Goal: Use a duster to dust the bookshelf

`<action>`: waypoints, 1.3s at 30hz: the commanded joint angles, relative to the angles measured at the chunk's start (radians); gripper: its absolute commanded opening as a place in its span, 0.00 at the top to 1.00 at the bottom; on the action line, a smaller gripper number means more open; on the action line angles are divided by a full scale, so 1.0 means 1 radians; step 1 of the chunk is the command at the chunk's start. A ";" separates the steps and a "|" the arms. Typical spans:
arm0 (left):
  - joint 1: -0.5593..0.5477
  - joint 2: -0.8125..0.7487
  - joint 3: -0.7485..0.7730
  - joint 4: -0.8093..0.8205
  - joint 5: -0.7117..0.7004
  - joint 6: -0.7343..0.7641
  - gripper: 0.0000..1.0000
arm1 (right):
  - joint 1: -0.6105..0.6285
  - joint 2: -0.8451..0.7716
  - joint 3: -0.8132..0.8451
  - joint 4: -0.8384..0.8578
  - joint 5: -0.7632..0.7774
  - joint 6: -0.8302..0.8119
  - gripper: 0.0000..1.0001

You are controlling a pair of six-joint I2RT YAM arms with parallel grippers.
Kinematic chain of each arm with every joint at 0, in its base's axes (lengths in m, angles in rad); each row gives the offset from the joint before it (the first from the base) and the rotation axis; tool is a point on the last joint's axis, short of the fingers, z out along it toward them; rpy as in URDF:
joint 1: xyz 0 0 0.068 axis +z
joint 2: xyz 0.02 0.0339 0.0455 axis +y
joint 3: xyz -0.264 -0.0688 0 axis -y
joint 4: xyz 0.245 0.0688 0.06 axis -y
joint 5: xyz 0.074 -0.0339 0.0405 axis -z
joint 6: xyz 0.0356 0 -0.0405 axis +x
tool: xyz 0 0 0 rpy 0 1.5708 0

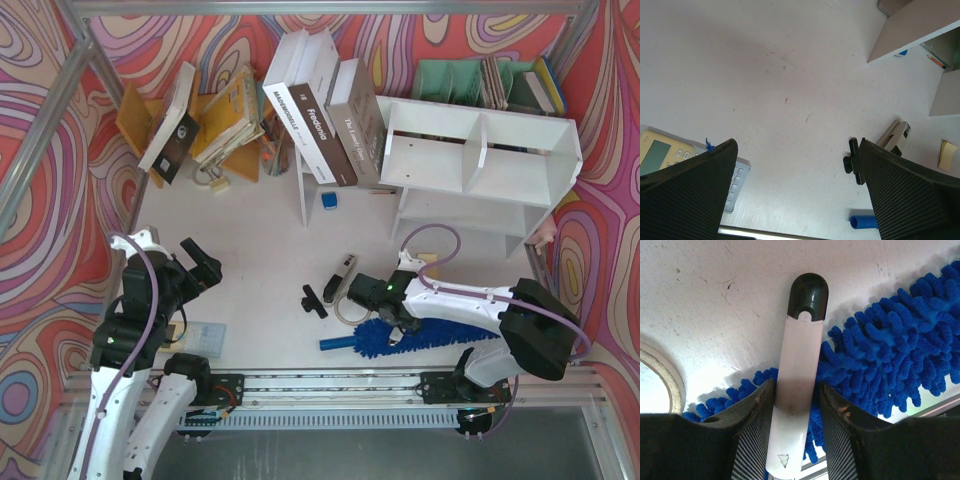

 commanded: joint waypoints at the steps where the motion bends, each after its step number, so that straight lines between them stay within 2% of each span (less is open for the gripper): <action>1: -0.005 0.000 -0.015 -0.006 -0.008 -0.007 0.02 | -0.006 0.006 -0.017 -0.003 0.009 0.020 0.57; 17: -0.004 -0.003 -0.016 -0.008 -0.015 -0.009 0.02 | -0.006 -0.010 0.013 -0.030 0.030 0.045 0.72; 39: -0.004 0.000 -0.017 -0.006 -0.014 -0.011 0.02 | -0.006 -0.060 0.047 -0.065 0.084 0.079 0.76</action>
